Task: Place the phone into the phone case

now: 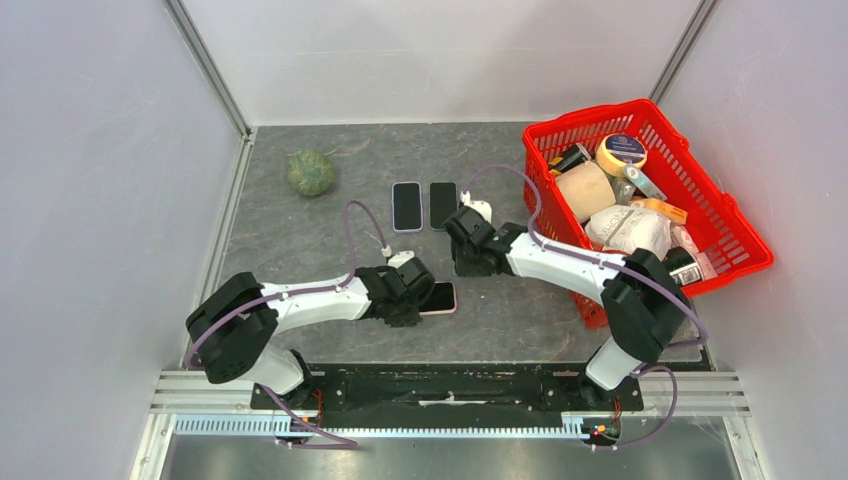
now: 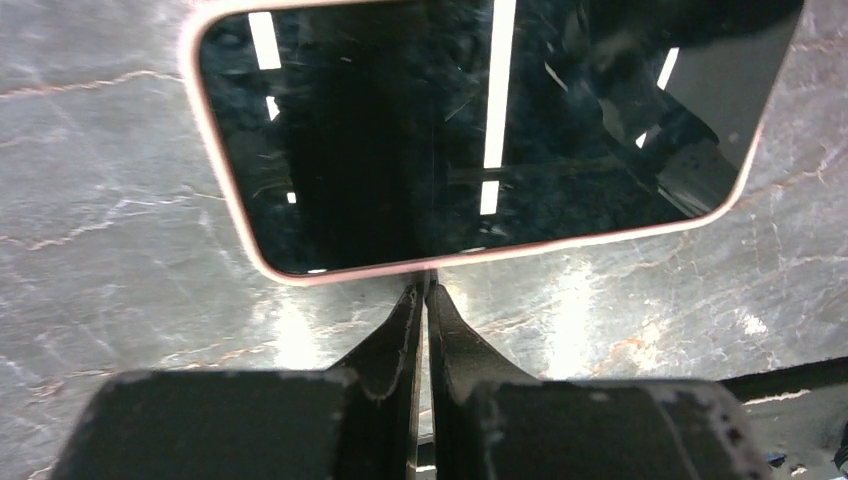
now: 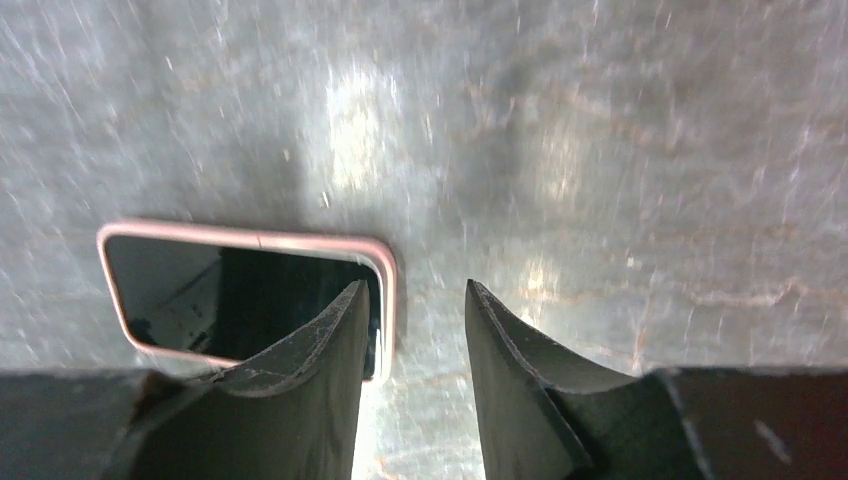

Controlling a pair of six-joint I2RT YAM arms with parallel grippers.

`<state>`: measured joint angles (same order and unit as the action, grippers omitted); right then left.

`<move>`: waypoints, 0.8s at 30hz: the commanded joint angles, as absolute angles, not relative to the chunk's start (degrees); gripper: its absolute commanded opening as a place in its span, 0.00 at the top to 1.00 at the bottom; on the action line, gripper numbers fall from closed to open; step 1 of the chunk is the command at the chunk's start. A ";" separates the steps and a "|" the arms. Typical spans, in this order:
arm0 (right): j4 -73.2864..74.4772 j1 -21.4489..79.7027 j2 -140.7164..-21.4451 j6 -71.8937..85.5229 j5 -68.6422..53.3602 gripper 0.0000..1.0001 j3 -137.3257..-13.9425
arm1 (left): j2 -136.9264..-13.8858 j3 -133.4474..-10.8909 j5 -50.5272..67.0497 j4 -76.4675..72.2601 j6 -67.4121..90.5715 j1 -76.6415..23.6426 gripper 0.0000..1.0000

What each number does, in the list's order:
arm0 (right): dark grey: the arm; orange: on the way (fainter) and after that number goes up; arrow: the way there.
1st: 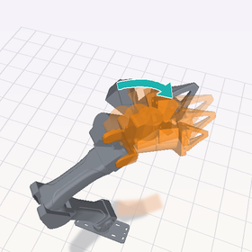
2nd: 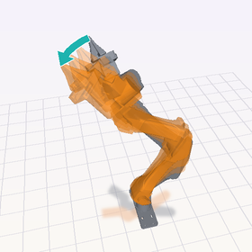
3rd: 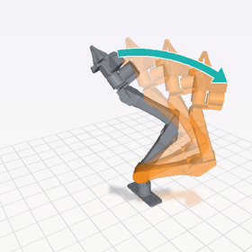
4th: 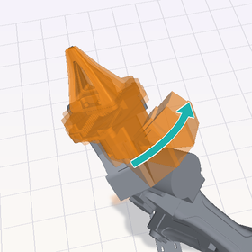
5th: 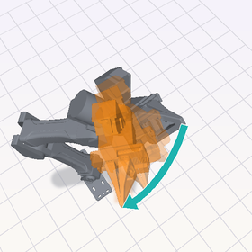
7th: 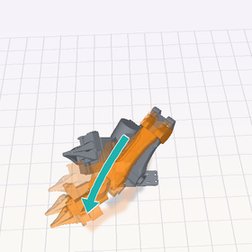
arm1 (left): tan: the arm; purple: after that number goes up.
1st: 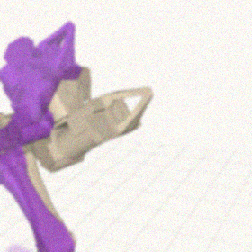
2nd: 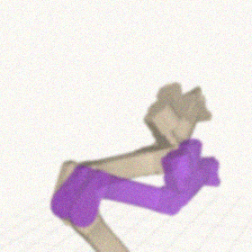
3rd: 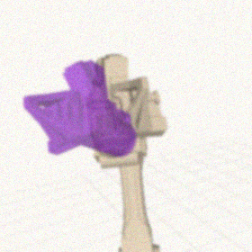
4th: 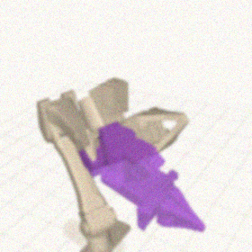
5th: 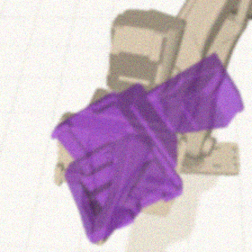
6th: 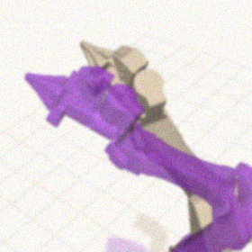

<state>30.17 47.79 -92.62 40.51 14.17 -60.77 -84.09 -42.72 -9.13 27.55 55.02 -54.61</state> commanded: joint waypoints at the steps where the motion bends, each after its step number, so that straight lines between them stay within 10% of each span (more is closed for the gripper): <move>1: 27.98 44.86 -98.01 37.37 11.55 0.53 -65.82 | -86.47 -45.50 -10.99 24.65 57.40 -57.48 0.90; 24: 23.39 51.96 -99.21 40.67 3.06 0.57 -56.27 | -81.58 -37.76 -20.29 27.69 60.27 -45.68 0.93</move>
